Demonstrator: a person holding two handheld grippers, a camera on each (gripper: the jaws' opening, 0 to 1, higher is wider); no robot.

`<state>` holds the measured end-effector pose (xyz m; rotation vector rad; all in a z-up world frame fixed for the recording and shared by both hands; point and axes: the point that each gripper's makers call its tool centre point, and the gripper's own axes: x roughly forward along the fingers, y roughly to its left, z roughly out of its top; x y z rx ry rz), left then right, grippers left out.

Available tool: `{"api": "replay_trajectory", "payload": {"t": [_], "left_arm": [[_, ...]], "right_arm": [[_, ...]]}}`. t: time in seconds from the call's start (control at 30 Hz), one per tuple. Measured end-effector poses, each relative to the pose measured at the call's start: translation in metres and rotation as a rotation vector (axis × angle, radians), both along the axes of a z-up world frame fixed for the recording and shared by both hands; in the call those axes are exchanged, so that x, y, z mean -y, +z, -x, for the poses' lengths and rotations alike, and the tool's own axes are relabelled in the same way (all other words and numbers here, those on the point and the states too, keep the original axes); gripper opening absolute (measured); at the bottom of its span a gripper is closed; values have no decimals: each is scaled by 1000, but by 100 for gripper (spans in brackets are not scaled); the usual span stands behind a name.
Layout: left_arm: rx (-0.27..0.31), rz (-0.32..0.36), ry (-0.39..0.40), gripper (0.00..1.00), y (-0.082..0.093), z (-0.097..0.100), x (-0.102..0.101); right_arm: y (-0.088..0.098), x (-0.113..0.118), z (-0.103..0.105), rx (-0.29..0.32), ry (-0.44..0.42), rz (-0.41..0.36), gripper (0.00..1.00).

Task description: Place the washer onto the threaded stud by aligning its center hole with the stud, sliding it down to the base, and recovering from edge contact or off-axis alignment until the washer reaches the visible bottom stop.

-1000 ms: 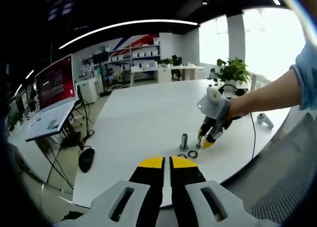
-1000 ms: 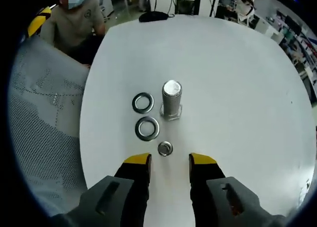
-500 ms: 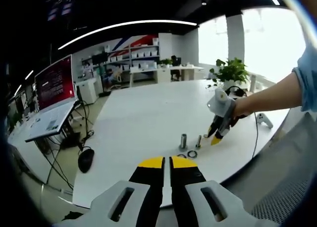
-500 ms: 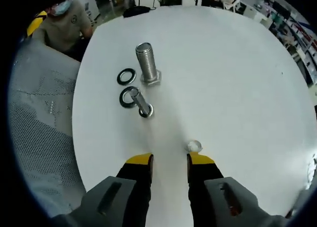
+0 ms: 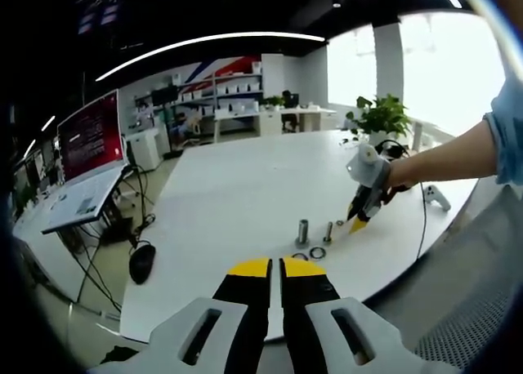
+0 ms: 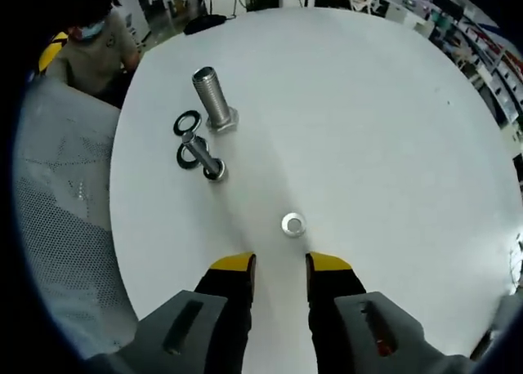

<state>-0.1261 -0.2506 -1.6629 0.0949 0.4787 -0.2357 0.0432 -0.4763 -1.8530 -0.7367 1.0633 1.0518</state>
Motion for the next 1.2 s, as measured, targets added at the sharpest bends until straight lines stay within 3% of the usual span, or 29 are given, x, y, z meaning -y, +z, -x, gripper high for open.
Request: {"api": "replay_trajectory", "payload": {"t": [0.23,0.43,0.63,0.83,1.2], "left_arm": [[0,-2,1,1,0,0,0],[-2,-2,1,1,0,0,0],[-2,-3,0,1,0,0,0],[0,-3,0,1,0,0,0],[6,-1,-2,1,1,0,1]], "right_arm": [[0,-2,1,-6,14,37,27],[-1,-3,-1,-31,9,129,27],[-2,-5,1,-34,66,183,25],[-3,-3,-1,-32,82,168,24],[-2,-7,-8,-14,21,80,18]]}}
